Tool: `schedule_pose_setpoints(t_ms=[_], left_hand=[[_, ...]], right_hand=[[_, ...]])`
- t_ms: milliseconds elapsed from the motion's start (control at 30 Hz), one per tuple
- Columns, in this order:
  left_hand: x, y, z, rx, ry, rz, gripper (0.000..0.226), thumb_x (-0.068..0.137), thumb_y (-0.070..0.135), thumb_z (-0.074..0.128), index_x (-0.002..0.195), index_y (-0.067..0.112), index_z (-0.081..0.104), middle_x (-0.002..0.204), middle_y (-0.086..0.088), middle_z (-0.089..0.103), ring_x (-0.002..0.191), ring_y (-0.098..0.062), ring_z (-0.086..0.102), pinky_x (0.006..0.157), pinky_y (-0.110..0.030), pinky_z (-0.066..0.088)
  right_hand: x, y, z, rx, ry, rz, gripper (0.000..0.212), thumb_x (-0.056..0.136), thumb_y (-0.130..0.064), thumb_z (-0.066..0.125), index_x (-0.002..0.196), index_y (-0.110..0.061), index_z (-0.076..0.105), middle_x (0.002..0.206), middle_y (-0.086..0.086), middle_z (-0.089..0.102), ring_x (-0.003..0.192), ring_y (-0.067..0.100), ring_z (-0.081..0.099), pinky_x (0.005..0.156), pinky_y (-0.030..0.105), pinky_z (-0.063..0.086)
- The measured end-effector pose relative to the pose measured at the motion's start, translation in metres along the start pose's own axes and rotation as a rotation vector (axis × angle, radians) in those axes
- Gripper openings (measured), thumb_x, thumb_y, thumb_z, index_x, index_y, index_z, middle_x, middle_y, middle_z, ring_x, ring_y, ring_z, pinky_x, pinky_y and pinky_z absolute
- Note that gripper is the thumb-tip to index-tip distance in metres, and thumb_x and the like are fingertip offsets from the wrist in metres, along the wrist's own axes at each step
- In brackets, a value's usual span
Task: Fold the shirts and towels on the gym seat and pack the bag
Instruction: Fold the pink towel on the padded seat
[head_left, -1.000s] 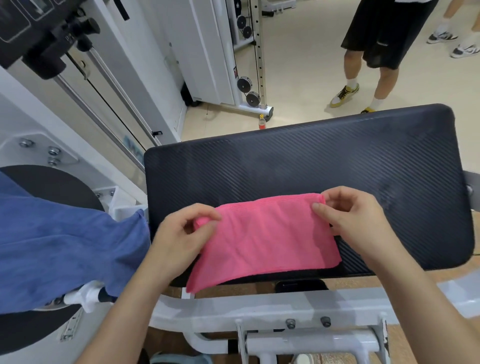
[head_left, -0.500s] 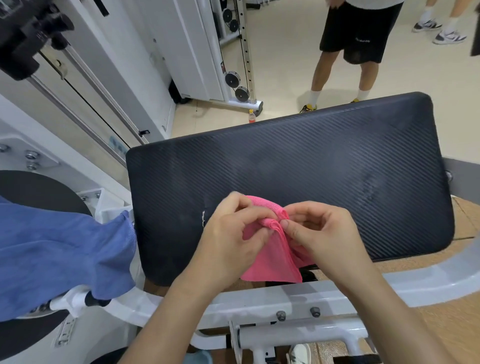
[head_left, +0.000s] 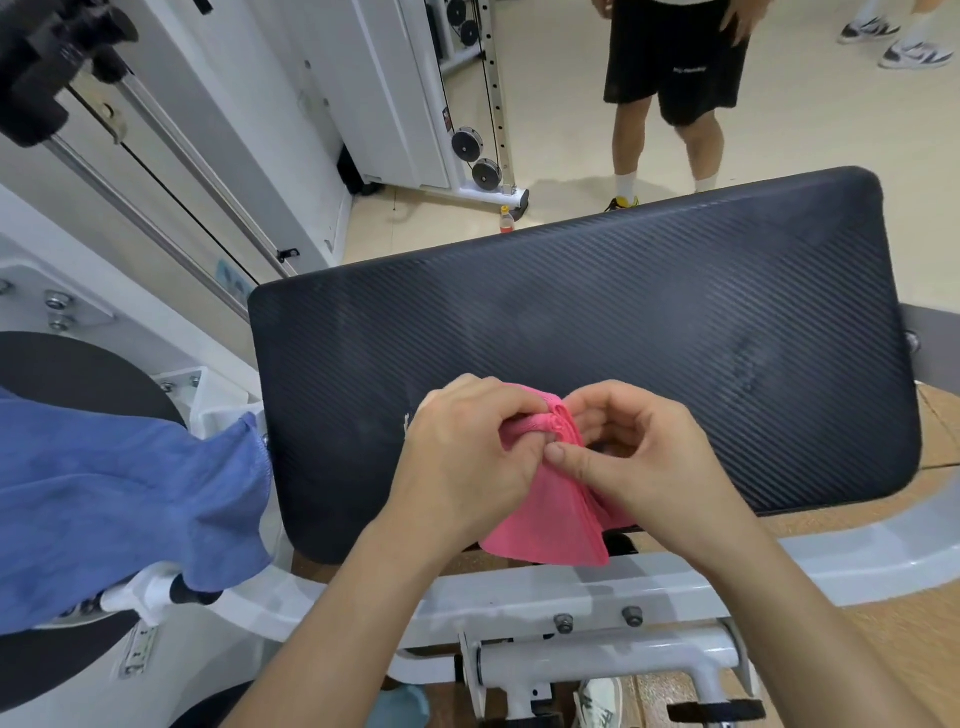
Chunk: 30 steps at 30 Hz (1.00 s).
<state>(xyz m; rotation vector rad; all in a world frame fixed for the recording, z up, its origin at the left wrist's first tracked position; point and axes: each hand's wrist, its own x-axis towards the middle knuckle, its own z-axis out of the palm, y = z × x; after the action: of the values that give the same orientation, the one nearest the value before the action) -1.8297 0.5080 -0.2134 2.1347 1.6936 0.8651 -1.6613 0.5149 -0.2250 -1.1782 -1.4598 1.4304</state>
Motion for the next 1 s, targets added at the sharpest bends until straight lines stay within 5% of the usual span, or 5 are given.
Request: schedule_pose_setpoints(t_ms=[200, 333, 600, 767, 1000], left_hand=[[0.003, -0.027, -0.008, 0.043, -0.249, -0.071, 0.034, 0.075, 0.068, 0.054, 0.096, 0.042, 0.063, 0.092, 0.025, 0.062, 0.099, 0.0, 0.048, 0.096, -0.041, 0.038], [-0.004, -0.056, -0.011, 0.236, -0.411, -0.182, 0.039, 0.078, 0.066, 0.054, 0.083, 0.029, 0.065, 0.08, 0.013, 0.061, 0.092, -0.001, 0.045, 0.098, -0.04, 0.031], [-0.03, -0.053, 0.0, -0.023, -0.379, -0.323, 0.025, 0.078, 0.048, 0.069, 0.1, 0.035, 0.067, 0.092, 0.013, 0.063, 0.09, -0.001, 0.049, 0.075, -0.021, 0.042], [-0.009, -0.05, 0.004, -0.193, -0.197, -0.328, 0.073, 0.075, 0.062, 0.065, 0.139, 0.037, 0.041, 0.128, 0.029, 0.046, 0.124, 0.008, 0.036, 0.102, -0.021, 0.033], [0.021, -0.047, 0.024, -0.487, -0.065, -0.424, 0.011, 0.09, 0.031, 0.066, 0.096, 0.022, 0.065, 0.086, 0.014, 0.066, 0.081, -0.001, 0.061, 0.073, -0.022, 0.051]], right_hand=[[0.01, 0.01, -0.01, 0.09, -0.056, 0.031, 0.013, 0.082, -0.004, 0.073, 0.086, -0.016, 0.07, 0.084, 0.009, 0.07, 0.077, 0.024, 0.063, 0.072, 0.028, 0.053], [0.022, 0.015, -0.018, 0.01, -0.002, 0.015, 0.017, 0.089, -0.004, 0.065, 0.085, -0.02, 0.065, 0.076, -0.012, 0.061, 0.075, 0.007, 0.057, 0.07, 0.02, 0.044], [0.05, 0.02, -0.012, -0.628, -0.035, -0.264, 0.011, 0.098, -0.021, 0.049, 0.105, -0.029, 0.051, 0.097, -0.012, 0.059, 0.093, 0.012, 0.056, 0.081, 0.043, 0.047], [0.067, 0.012, -0.01, -0.562, -0.22, -0.328, 0.013, 0.096, -0.016, 0.055, 0.103, -0.027, 0.057, 0.088, -0.012, 0.063, 0.084, 0.008, 0.059, 0.076, 0.04, 0.048], [0.083, 0.004, -0.026, -0.802, -0.428, -0.116, 0.037, 0.087, -0.043, 0.065, 0.118, -0.034, 0.046, 0.094, -0.013, 0.062, 0.083, 0.007, 0.06, 0.073, 0.035, 0.051]])
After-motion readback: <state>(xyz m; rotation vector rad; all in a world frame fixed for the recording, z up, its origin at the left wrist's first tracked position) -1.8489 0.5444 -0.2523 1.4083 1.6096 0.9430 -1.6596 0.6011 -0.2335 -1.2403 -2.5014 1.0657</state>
